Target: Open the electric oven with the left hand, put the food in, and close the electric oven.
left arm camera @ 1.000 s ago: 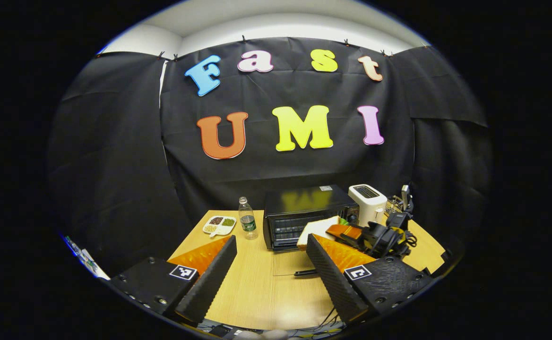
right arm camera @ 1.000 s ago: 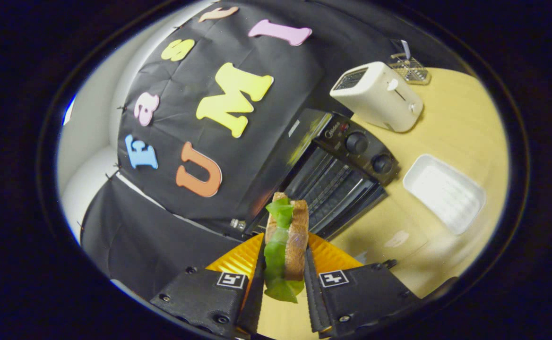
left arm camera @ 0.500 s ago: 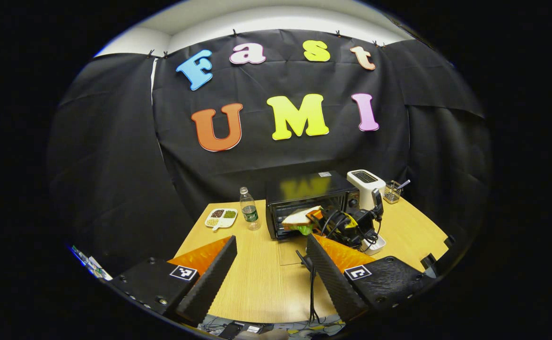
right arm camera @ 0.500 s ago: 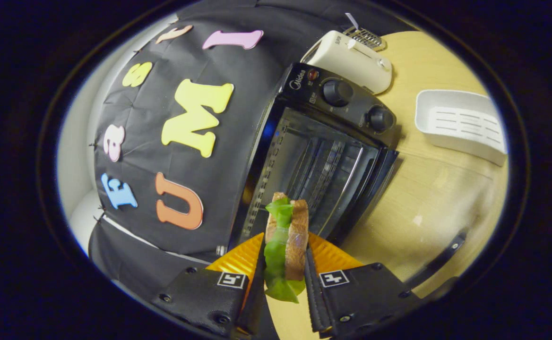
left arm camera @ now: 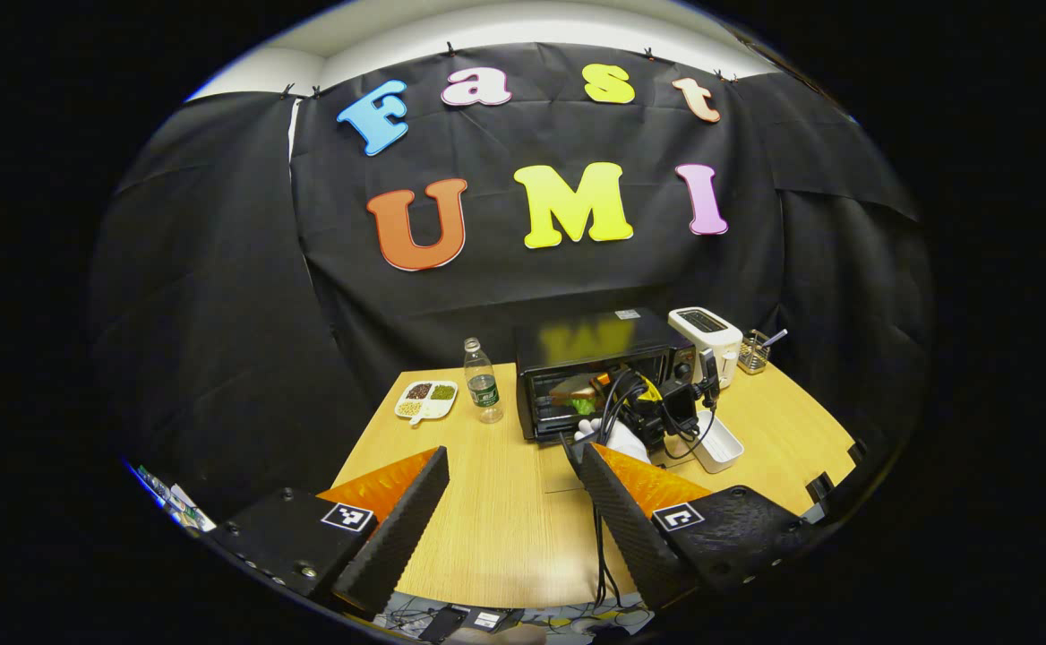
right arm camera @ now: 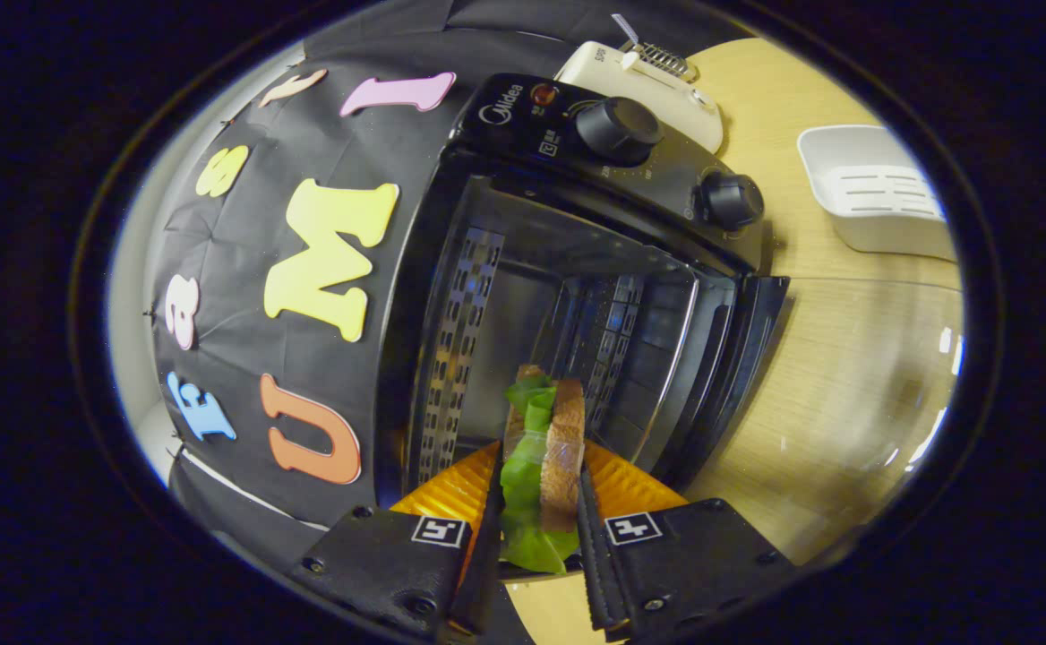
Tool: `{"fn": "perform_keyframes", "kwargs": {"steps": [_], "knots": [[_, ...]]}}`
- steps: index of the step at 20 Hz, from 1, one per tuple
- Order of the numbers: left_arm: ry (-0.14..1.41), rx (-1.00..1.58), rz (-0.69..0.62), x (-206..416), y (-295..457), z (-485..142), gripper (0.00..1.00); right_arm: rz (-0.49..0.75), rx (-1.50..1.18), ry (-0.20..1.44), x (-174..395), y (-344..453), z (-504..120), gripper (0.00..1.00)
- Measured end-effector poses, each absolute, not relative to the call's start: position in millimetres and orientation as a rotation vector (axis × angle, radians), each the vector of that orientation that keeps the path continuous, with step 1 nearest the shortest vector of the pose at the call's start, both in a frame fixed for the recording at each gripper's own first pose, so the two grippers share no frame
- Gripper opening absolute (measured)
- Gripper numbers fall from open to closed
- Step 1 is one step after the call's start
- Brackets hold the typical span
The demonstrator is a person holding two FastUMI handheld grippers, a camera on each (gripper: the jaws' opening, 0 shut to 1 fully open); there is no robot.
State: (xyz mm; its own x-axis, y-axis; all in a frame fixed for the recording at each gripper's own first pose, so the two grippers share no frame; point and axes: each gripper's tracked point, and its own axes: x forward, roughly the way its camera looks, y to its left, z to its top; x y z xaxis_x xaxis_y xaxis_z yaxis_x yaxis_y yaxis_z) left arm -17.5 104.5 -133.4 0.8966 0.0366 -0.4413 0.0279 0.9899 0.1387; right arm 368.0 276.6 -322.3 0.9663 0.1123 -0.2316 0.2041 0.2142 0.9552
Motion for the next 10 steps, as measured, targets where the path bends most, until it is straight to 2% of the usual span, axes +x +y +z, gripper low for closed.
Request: {"fn": "perform_keyframes", "kwargs": {"steps": [4,5,6,7,8,9,10], "knots": [[0.463,0.133,-0.009,-16,102,-133,0.98,-0.059,1.330,0.282,380,277,-327,0.43],[0.466,0.129,-0.014,-17,101,-136,0.98,-0.065,1.315,0.284,382,277,-329,0.35],[0.470,0.124,-0.021,-17,99,-137,0.98,-0.067,1.300,0.301,382,276,-334,0.46],[0.468,0.124,-0.025,-18,98,-136,0.98,-0.066,1.288,0.305,382,274,-334,0.37],[0.466,0.125,-0.031,-16,97,-134,0.97,-0.072,1.264,0.307,383,271,-337,0.37],[0.463,0.123,-0.039,-16,96,-134,0.98,-0.072,1.244,0.308,384,268,-338,0.51],[0.462,0.114,-0.048,-16,94,-134,0.98,-0.077,1.228,0.311,382,264,-338,0.39]]}}
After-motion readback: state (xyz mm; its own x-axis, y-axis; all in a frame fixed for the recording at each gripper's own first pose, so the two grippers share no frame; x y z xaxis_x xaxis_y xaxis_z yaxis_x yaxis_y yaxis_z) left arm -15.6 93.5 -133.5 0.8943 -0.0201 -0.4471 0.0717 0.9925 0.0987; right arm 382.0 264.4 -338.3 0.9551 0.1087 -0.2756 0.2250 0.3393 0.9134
